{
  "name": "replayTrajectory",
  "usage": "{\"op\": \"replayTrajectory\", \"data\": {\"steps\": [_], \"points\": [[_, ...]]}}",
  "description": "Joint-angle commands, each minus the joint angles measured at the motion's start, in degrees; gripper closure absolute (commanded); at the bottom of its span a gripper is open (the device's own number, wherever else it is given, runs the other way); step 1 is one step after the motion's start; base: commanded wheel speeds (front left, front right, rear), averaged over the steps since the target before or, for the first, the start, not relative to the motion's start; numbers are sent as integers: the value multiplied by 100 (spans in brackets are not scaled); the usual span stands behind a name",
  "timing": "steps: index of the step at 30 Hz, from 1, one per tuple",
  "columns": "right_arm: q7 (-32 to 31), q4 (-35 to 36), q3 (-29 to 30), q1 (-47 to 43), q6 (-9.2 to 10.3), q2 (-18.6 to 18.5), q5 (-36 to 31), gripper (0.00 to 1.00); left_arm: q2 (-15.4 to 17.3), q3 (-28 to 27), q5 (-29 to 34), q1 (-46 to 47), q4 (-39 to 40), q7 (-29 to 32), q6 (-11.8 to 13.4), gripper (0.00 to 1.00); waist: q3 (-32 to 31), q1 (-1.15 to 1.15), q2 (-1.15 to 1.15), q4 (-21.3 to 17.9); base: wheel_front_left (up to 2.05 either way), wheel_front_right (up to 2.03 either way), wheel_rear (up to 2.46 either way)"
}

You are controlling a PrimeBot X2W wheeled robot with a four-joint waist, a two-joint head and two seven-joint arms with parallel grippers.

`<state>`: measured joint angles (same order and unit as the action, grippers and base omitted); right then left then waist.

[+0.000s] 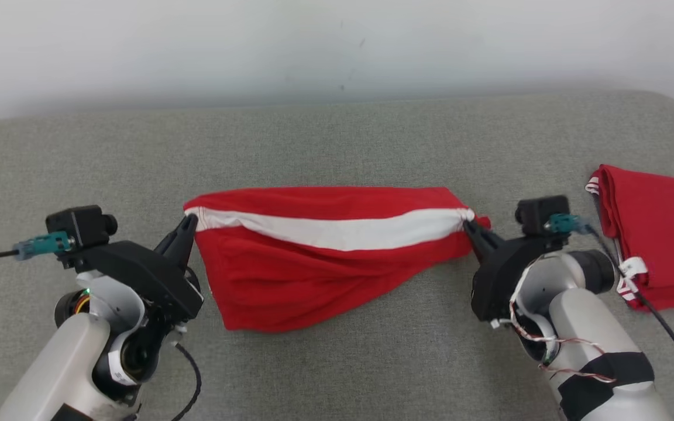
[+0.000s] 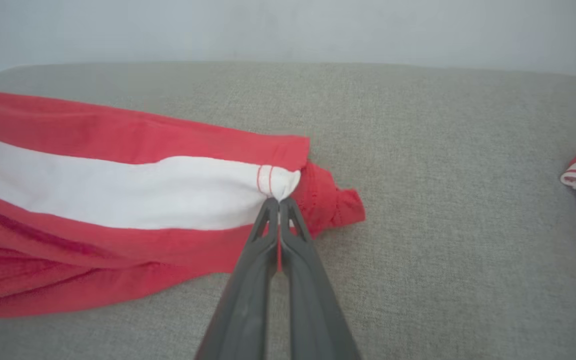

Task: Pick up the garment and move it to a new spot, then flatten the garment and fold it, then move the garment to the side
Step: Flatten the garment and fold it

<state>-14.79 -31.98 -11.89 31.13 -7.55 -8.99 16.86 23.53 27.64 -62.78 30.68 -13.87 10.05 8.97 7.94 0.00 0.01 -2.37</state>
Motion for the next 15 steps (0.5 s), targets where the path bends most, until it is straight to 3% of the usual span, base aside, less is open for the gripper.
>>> {"op": "replayTrajectory", "data": {"steps": [1,8,15], "points": [[80,250,55,-33,14,27,249,100,-57,-88,-109,71,121,-61,-78,100,-39,0,-1,-36,0,0,0],[67,1594,249,15,15,-294,839,100,-33,-416,-368,299,609,-157,-305,100,-157,0,-1,-186,0,0,0],[-226,3047,819,70,15,-522,1053,100,-33,-710,-568,796,1372,-190,-436,100,-231,0,-1,-303,0,0,0]]}}
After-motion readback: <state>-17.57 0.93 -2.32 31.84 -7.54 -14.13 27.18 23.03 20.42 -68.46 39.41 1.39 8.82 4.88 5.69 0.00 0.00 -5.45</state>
